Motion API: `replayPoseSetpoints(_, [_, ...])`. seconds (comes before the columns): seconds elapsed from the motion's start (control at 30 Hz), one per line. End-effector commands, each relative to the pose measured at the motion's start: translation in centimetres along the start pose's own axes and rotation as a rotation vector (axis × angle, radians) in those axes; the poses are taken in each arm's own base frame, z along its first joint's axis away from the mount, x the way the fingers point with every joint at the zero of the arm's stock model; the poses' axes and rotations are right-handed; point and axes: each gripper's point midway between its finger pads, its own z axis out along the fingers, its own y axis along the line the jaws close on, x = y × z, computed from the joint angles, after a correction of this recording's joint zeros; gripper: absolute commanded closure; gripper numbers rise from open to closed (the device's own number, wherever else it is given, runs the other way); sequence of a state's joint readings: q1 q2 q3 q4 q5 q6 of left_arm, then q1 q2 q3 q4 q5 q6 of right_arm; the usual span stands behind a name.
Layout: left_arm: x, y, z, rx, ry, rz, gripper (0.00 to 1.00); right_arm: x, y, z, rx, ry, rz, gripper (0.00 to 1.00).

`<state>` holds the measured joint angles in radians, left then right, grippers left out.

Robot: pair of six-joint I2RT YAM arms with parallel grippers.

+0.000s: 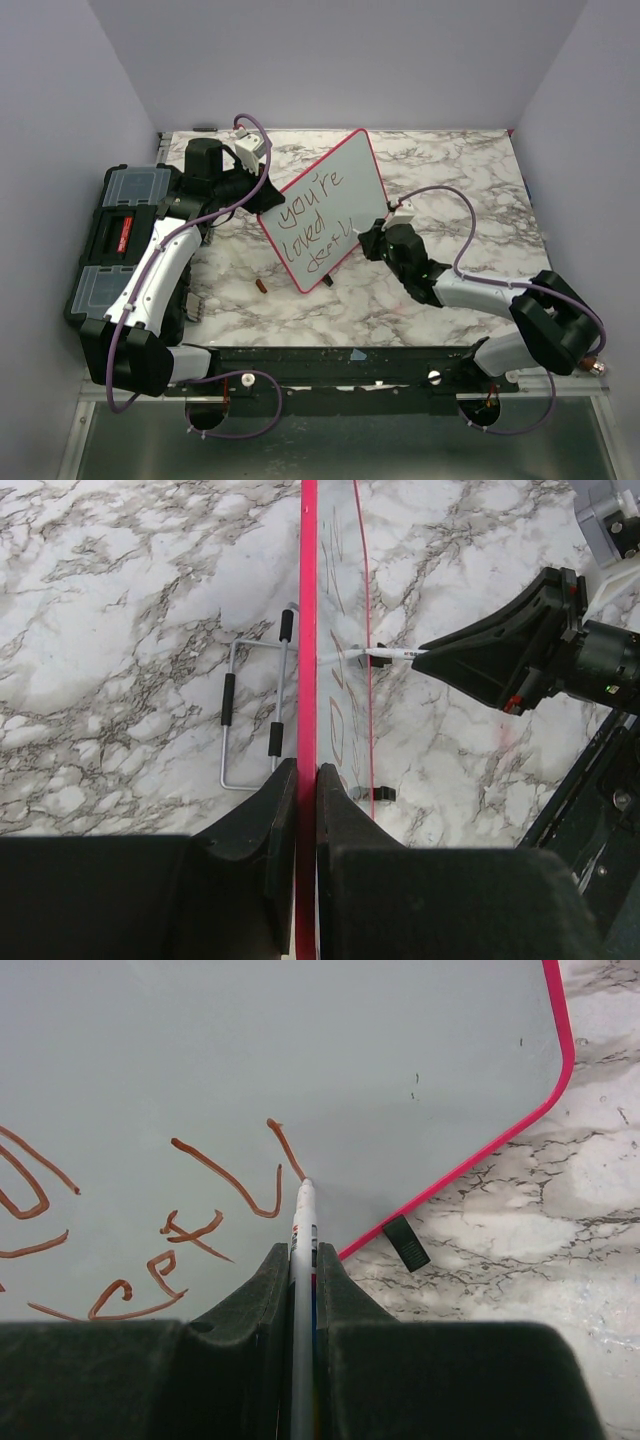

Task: Write a sentence on the whiteboard

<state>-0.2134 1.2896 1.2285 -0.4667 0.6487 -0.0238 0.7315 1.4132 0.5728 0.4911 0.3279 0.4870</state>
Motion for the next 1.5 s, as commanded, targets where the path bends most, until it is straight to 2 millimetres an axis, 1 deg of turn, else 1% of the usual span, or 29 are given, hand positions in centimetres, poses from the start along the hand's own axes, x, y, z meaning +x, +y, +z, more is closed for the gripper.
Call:
replayPoseSetpoints(0.0, [0.2,0.1,0.2,-0.002,0.014,0.050,1.00,-1.4,0.0,1.1,0.021,-0.024,-0.007,1.00])
replayPoseSetpoints(0.37, [0.2,0.1,0.3,0.000,0.016,0.050,1.00,-4.1,0.5,2.1,0.019,-0.058,-0.038,0.99])
replayPoseSetpoints(0.57, [0.1,0.1,0.2,-0.001,0.014,0.051,1.00,-4.5,1.2,1.9,-0.013,-0.065,-0.034,0.99])
replayPoseSetpoints(0.93, [0.1,0.0,0.1,0.000,0.012,0.053,1.00,-1.4,0.0,1.5,-0.007,0.001,-0.025,0.99])
replayPoseSetpoints(1.07, [0.1,0.0,0.1,-0.001,0.012,0.052,1.00,-0.6,-0.2,1.2,-0.012,0.020,-0.021,0.99])
replayPoseSetpoints(1.33, [0.0,-0.1,0.1,0.002,0.011,0.054,1.00,1.7,-0.7,0.7,-0.022,0.071,0.012,0.99])
replayPoseSetpoints(1.47, [0.0,-0.1,0.1,0.002,0.011,0.055,1.00,2.4,-0.7,0.6,-0.027,0.089,0.025,0.99])
